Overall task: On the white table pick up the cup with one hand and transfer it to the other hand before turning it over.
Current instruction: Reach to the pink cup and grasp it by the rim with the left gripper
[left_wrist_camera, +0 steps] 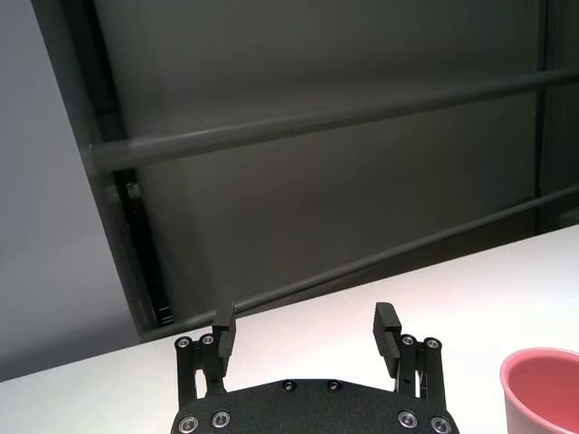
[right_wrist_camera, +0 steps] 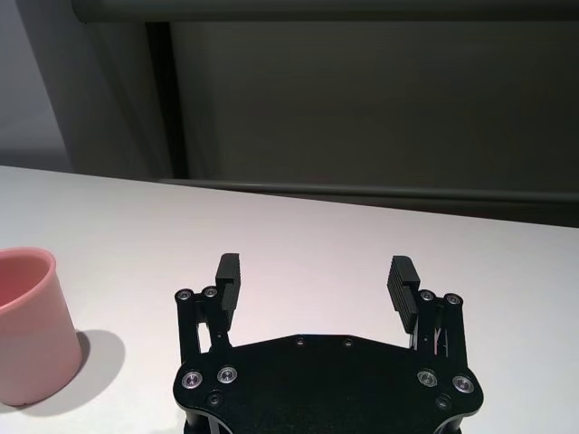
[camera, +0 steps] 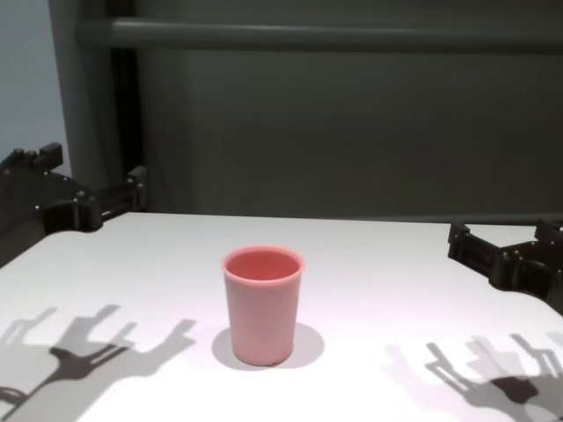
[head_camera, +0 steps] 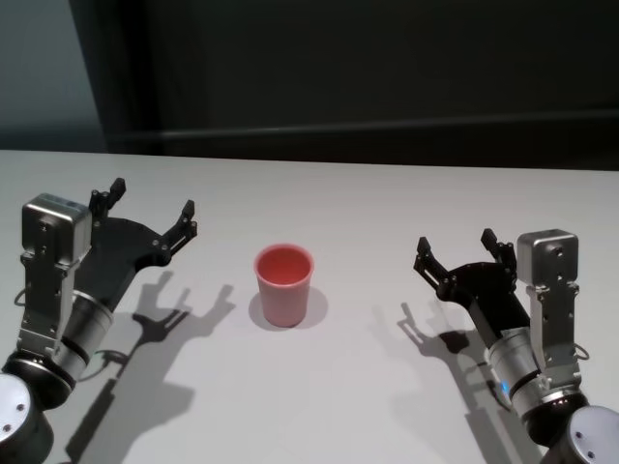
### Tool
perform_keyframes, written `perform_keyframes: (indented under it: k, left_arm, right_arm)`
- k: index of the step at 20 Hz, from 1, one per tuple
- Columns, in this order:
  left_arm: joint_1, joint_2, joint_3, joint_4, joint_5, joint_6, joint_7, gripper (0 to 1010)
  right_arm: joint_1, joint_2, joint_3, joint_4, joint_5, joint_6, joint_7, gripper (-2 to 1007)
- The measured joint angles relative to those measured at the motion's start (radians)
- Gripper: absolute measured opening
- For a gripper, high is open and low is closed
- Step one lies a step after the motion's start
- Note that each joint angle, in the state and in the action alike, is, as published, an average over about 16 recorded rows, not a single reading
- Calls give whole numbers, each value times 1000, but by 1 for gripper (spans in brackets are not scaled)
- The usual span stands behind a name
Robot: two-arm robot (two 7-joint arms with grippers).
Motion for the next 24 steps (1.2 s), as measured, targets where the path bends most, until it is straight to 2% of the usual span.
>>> perform_keyframes:
  k: [7, 12, 16, 24]
  left_arm:
    - [-6, 52, 2, -45, 28, 22, -73, 1001]
    - [-16, 97, 18, -74, 55, 37, -126, 1001]
    - [-31, 142, 46, -96, 94, 49, -166, 1001]
    - [-94, 242, 129, -139, 204, 83, -249, 1001]
  right_arm:
    - [0, 0, 0, 0, 0, 0, 0, 1002]
    - [0, 0, 0, 0, 0, 0, 0, 1002]
    - [0, 0, 0, 0, 0, 0, 0, 1002]
    - [0, 0, 0, 0, 0, 0, 0, 1002]
